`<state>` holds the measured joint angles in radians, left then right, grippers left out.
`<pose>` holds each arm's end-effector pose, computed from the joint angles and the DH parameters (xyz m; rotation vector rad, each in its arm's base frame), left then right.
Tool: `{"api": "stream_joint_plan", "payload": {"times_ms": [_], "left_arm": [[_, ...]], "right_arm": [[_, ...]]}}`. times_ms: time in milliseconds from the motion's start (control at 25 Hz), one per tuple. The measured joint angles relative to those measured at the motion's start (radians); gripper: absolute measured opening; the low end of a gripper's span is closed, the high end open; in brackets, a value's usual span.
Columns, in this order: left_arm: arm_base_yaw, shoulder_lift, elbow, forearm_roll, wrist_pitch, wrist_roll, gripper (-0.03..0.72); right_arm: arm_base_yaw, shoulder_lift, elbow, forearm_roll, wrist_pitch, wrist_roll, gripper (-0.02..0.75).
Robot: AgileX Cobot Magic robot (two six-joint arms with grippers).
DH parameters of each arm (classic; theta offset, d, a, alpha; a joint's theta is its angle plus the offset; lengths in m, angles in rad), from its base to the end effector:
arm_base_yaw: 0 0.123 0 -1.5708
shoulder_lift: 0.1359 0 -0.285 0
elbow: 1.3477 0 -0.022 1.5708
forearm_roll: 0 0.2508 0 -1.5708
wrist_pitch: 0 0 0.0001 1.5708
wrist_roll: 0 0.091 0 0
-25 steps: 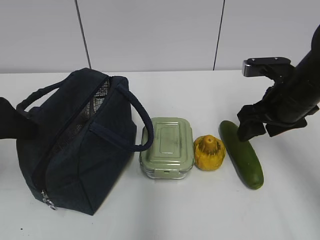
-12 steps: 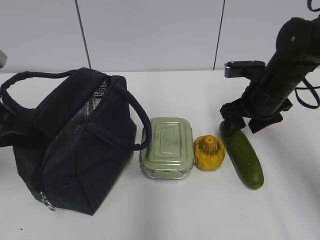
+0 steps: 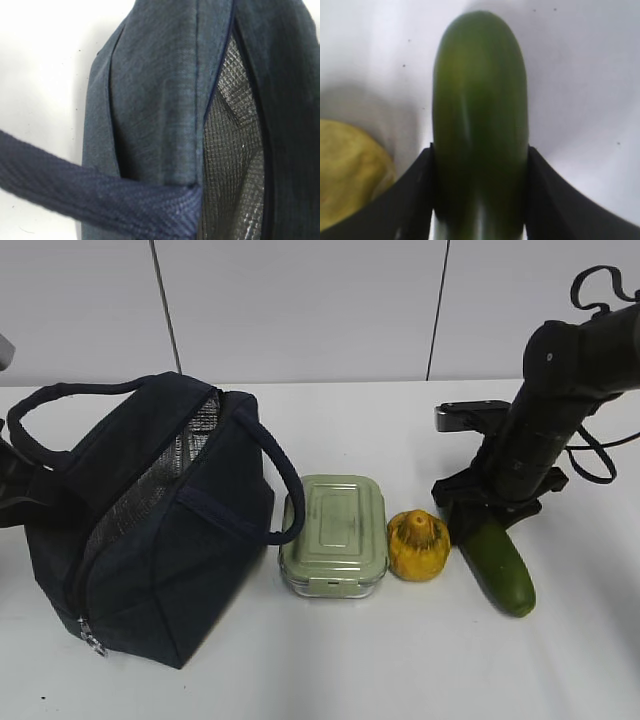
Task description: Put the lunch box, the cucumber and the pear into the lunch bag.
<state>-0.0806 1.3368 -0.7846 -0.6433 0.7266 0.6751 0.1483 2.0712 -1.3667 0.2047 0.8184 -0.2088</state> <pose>0.2414 -0.0559 0.2401 0.4501 2.5586 -0.5118 0.3932 0.0724 0.1359 -0.3391 2.9742 0.2319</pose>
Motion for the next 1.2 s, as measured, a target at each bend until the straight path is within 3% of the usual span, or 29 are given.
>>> {"api": "stream_joint_plan", "payload": {"times_ms": [280, 440, 480, 680, 880, 1200], "left_arm": [[0.000, 0.000, -0.002, -0.024, 0.000, 0.008, -0.016], [-0.006, 0.000, -0.002, -0.039, 0.000, 0.013, -0.016], [-0.010, 0.000, -0.002, -0.040, 0.000, 0.013, -0.016], [-0.020, 0.000, -0.002, -0.046, -0.001, 0.014, -0.016], [-0.020, 0.000, -0.002, -0.047, -0.004, 0.014, -0.016], [-0.020, 0.000, -0.002, -0.050, -0.005, 0.014, -0.016]], "right_arm": [[0.011, -0.155, -0.124, 0.038, 0.043, -0.023, 0.344], [0.090, -0.229, -0.258, 0.274, 0.091, -0.161, 0.343], [0.132, -0.234, -0.291, 0.386, 0.096, -0.205, 0.342], [0.321, -0.203, -0.353, 0.639, 0.032, -0.268, 0.341], [0.423, -0.134, -0.353, 0.722, -0.111, -0.312, 0.341], [0.435, -0.045, -0.353, 0.769, -0.179, -0.331, 0.341]]}}
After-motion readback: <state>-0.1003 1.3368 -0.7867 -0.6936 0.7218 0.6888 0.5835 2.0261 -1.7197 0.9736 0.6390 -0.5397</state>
